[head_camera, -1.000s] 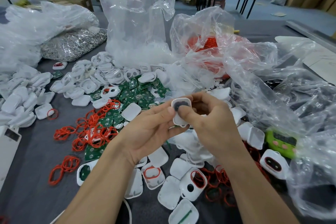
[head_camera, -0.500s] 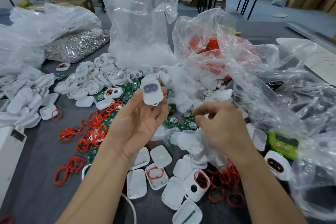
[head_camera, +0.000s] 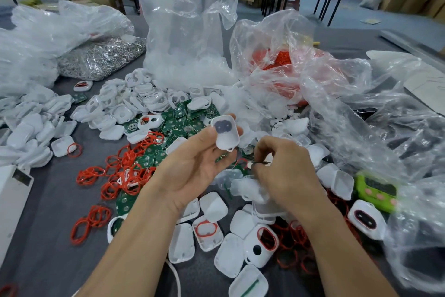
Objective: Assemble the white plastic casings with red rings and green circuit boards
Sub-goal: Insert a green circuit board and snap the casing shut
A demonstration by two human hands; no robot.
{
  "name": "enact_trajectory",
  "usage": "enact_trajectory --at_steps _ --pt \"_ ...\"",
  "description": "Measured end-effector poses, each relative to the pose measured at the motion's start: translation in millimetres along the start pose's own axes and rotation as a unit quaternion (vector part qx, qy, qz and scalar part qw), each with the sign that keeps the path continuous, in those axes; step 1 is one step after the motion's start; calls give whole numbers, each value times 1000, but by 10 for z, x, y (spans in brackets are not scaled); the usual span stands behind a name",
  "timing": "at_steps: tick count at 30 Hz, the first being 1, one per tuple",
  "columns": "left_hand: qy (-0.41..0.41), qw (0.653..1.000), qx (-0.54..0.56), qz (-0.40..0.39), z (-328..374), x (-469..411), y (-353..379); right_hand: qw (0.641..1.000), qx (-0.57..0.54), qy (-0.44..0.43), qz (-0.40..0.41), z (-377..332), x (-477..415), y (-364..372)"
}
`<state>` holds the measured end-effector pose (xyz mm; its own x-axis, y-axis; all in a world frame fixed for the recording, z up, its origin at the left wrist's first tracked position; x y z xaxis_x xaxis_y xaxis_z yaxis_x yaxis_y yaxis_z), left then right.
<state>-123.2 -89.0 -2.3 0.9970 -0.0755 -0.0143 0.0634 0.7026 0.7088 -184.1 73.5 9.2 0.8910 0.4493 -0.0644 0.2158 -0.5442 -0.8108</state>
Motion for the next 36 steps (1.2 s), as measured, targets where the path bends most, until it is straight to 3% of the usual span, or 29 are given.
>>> enact_trajectory --at_steps 5,10,15,25,32,36 --pt "-16 999 -35 8 -37 -16 10 975 -200 9 96 -13 61 -217" --pt "-29 997 -77 2 -69 -27 14 942 -321 22 93 -23 87 -242" --pt "-28 997 -74 -1 -63 -30 10 931 -353 42 80 -3 71 -237" --pt "-43 994 -95 -15 -115 -47 27 885 -466 -22 -11 -27 45 -282" --pt "-51 991 -120 -14 -124 -38 26 848 -526 -39 45 -38 76 -355" --pt "-53 991 -121 -26 -129 -32 32 861 -505 -43 40 -60 79 -354"
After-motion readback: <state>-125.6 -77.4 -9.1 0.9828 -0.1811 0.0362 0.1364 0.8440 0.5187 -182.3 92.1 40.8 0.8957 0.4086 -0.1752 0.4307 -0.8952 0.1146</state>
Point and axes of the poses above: each hand's wrist, its own x-axis away from the middle knuckle, its own y-axis out of the palm, z = x × y, the point moved 4 cm from there along -x, towards the middle knuckle, and after that the axes turned 7 degrees about -z, right-handed, at the moved point
